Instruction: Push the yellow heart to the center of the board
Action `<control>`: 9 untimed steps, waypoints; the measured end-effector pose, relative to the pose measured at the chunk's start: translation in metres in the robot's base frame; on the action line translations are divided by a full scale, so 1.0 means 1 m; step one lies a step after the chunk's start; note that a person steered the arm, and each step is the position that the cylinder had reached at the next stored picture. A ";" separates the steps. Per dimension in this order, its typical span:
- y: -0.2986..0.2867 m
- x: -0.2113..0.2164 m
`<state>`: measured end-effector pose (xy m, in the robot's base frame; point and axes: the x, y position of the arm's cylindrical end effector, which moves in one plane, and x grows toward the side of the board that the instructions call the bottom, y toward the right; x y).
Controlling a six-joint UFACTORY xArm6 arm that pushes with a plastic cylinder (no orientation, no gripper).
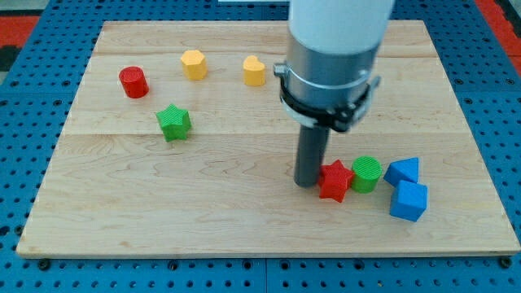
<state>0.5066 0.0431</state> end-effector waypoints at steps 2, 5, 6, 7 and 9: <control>0.045 0.036; 0.001 -0.107; 0.020 -0.181; -0.034 -0.249; -0.037 -0.142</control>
<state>0.3644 0.0063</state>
